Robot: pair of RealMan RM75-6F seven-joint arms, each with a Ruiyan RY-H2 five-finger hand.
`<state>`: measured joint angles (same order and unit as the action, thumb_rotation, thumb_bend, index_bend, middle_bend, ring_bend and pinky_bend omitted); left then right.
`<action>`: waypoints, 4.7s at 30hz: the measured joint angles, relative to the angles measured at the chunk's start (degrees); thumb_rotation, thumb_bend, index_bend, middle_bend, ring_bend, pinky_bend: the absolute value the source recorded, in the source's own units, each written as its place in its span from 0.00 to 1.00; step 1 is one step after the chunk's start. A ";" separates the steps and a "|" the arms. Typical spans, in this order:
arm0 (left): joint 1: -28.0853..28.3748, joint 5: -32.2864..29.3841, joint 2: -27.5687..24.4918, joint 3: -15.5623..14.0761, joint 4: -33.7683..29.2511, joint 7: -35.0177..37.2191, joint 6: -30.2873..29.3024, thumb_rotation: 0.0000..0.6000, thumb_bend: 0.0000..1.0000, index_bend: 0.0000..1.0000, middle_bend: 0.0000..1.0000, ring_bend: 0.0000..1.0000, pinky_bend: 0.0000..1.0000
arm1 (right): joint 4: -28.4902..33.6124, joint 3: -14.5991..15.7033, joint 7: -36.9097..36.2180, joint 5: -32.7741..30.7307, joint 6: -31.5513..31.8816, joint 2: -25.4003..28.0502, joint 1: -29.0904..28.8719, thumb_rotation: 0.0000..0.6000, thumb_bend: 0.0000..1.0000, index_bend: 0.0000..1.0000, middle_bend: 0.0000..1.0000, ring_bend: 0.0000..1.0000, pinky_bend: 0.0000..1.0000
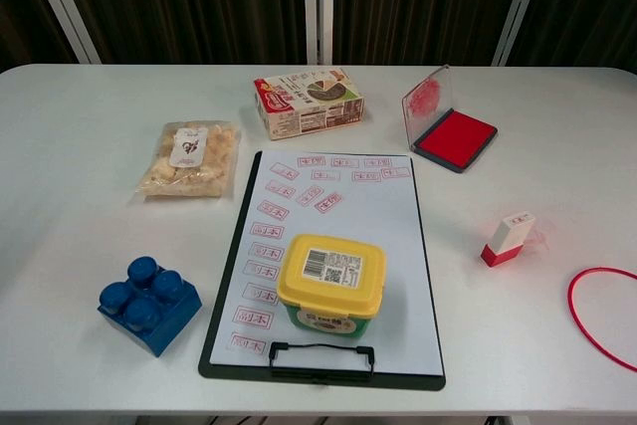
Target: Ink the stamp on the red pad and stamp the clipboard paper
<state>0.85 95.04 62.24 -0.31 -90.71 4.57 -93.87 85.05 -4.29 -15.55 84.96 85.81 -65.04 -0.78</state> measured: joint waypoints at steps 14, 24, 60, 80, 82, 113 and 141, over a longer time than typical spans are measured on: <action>0.09 0.81 0.04 0.12 -0.79 -1.06 -0.66 1.00 0.00 0.07 0.09 0.07 0.16 | -0.62 0.35 -0.77 0.43 0.23 0.04 0.12 1.00 0.18 0.00 0.00 0.00 0.00; 0.39 0.44 0.65 0.03 -0.45 -0.87 0.13 1.00 0.00 0.07 0.09 0.07 0.16 | 0.51 0.58 1.76 3.66 0.50 0.55 -1.22 1.00 0.18 0.00 0.00 0.05 0.12; 0.48 -0.59 1.88 -0.75 2.08 1.06 1.75 1.00 0.00 0.07 0.09 0.07 0.16 | 2.77 1.29 29.13 6.32 -21.86 -17.01 -19.97 1.00 0.18 0.34 0.31 0.73 0.96; 0.70 -0.61 1.45 -0.75 2.20 1.65 1.88 1.00 0.00 0.07 0.09 0.07 0.16 | -4.85 2.95 30.41 3.94 -21.93 -24.45 -21.38 1.00 0.20 0.40 0.38 0.75 0.96; 0.68 -0.67 1.51 -0.76 2.29 1.75 1.88 1.00 0.00 0.07 0.09 0.07 0.16 | -5.12 2.95 30.68 3.74 -21.69 -24.66 -21.38 1.00 0.21 0.40 0.38 0.75 0.96; 0.74 -0.34 2.40 -1.31 3.39 2.30 2.24 1.00 0.00 0.07 0.09 0.07 0.16 | -6.93 3.43 34.14 1.86 -19.62 -27.39 -21.35 1.00 0.26 0.54 0.51 0.75 0.96; 0.47 -0.92 1.73 -1.16 3.65 2.94 1.91 1.00 0.00 0.07 0.09 0.07 0.16 | -2.38 -9.90 29.14 -12.33 -27.63 -19.57 -28.84 1.00 0.38 0.85 0.75 0.84 0.98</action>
<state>1.32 94.12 63.98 -1.47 -87.06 7.51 -91.96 82.67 -14.19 13.59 72.62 58.18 -84.62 -29.61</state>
